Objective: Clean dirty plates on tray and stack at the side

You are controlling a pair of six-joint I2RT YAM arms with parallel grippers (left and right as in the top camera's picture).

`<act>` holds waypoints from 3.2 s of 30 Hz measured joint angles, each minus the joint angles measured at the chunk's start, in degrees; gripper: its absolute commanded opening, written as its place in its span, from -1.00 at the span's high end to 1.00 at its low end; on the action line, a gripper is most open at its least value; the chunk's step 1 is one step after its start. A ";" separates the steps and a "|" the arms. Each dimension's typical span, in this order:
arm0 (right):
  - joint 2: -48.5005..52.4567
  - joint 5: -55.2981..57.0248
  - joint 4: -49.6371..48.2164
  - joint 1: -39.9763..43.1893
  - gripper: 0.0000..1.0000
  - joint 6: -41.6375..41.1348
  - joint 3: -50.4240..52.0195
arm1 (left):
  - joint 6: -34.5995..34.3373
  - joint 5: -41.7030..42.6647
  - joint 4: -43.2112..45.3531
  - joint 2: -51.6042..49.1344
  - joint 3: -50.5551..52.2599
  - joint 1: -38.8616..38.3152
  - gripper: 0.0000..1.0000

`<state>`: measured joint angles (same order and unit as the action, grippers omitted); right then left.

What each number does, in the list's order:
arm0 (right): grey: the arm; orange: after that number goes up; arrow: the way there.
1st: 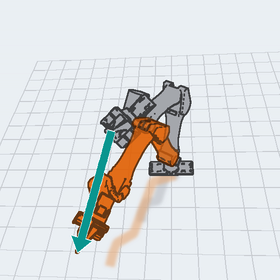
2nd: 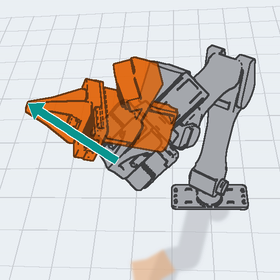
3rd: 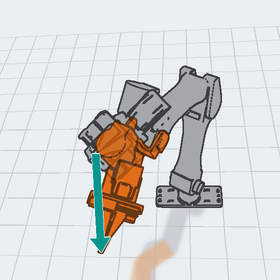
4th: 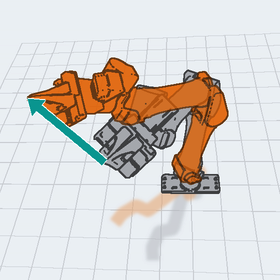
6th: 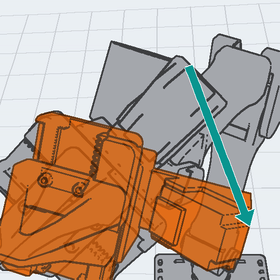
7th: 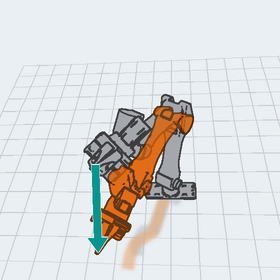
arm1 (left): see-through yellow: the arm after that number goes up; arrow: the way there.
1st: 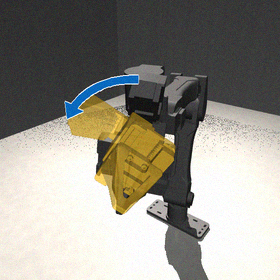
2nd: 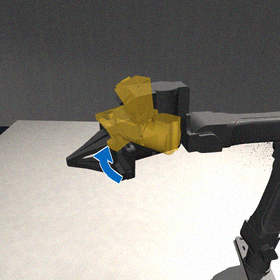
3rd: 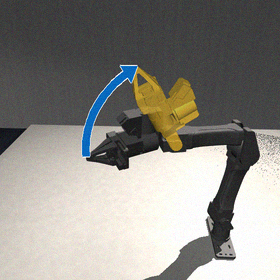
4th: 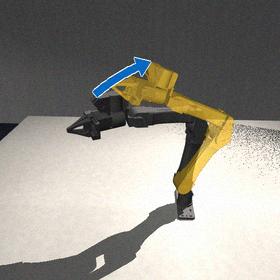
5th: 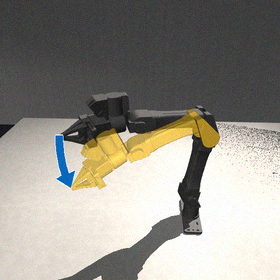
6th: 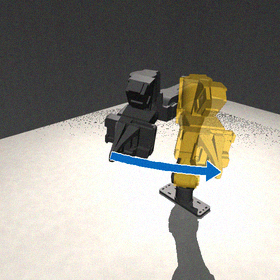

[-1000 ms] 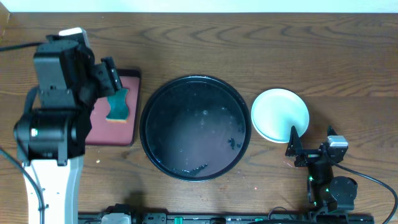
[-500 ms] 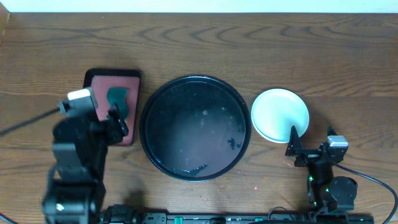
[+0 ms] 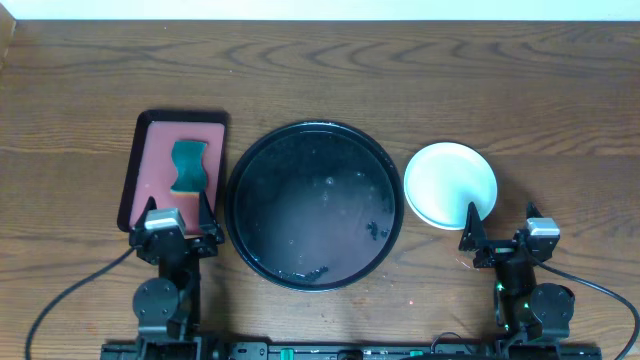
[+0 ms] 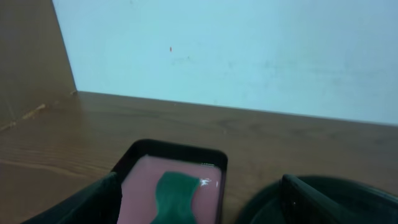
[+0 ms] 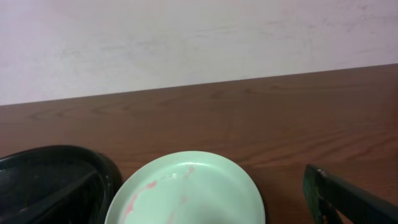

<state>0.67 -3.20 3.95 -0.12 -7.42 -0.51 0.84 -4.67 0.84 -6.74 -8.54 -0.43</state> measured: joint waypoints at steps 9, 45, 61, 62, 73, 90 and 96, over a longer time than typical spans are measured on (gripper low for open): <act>0.00 0.02 0.00 0.00 -0.98 0.00 0.00 | 2.60 0.24 -0.02 6.05 7.21 3.30 -0.61; 0.00 0.02 -0.02 0.00 -0.98 0.00 0.00 | 3.72 0.96 -2.19 6.12 7.32 3.34 -0.61; 0.00 0.00 -0.02 0.00 -0.98 0.00 0.00 | 3.72 0.96 -2.19 6.12 7.32 3.34 -0.61; 0.00 0.02 -0.02 0.00 -0.99 0.00 0.02 | 3.72 0.94 -2.19 6.12 7.32 3.34 -0.61; 0.00 0.00 -0.02 0.00 -0.98 0.00 0.00 | 3.72 0.96 -2.19 6.12 7.32 3.32 -0.61; 0.00 0.00 -0.02 0.00 -0.98 0.00 0.00 | 3.72 0.96 -2.19 6.12 7.32 3.34 -0.61; 0.00 0.00 -0.02 0.00 -0.98 0.00 0.00 | 3.72 0.96 -2.19 6.12 7.32 3.34 -0.61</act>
<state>0.67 -3.20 3.92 -0.12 -7.42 -0.51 4.56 -3.70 -1.34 -0.62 -1.21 2.92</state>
